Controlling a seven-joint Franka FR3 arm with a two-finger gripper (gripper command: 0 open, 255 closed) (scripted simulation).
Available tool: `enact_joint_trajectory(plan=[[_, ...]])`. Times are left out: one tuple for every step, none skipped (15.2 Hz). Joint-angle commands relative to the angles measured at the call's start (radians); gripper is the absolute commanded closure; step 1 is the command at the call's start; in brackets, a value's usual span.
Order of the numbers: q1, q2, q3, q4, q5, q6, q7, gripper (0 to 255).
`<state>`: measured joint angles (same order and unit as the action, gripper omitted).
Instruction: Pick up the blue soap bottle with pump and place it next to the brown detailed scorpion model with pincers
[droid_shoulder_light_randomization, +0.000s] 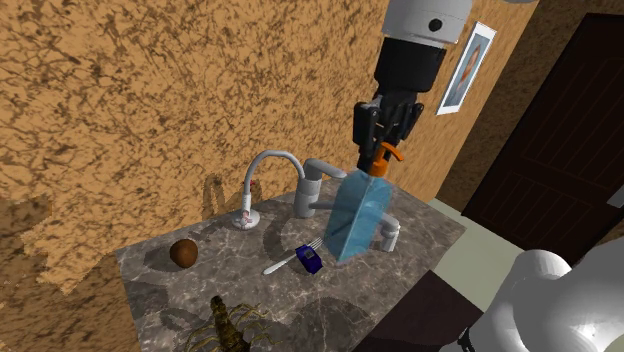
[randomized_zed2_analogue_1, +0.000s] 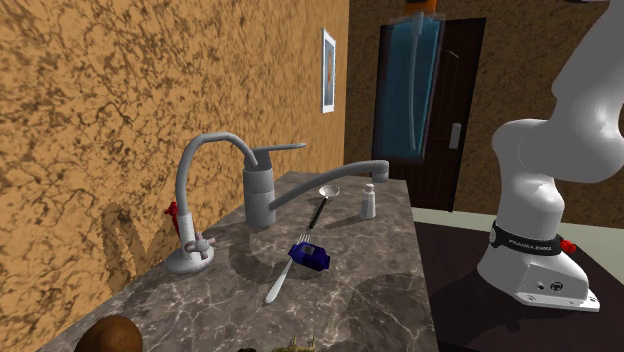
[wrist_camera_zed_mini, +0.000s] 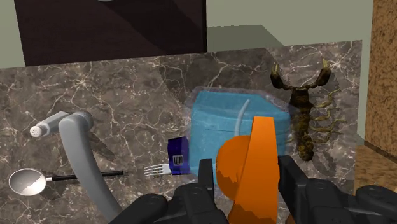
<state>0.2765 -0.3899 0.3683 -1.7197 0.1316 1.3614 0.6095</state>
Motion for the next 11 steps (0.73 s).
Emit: enact_joint_trajectory(plan=[[0.007,-0.008,0.017,-0.017,0.008,0.012,0.024,255],[0.008,-0.015,0.016,-0.037,0.010,0.025,0.022,255],[0.009,-0.022,0.016,-0.057,0.012,0.039,0.020,255],[0.010,-0.028,0.016,-0.077,0.014,0.052,0.018,255],[0.011,-0.034,0.016,-0.096,0.016,0.066,0.016,255],[0.012,-0.040,0.016,-0.115,0.018,0.079,0.015,255],[0.013,-0.046,0.016,-0.134,0.019,0.092,0.013,255],[0.014,-0.052,0.016,-0.153,0.021,0.106,0.012,255],[0.015,-0.057,0.016,-0.171,0.023,0.119,0.010,255],[0.016,-0.062,0.016,-0.189,0.024,0.132,0.009,255],[0.017,-0.067,0.017,-0.206,0.026,0.145,0.008,255]])
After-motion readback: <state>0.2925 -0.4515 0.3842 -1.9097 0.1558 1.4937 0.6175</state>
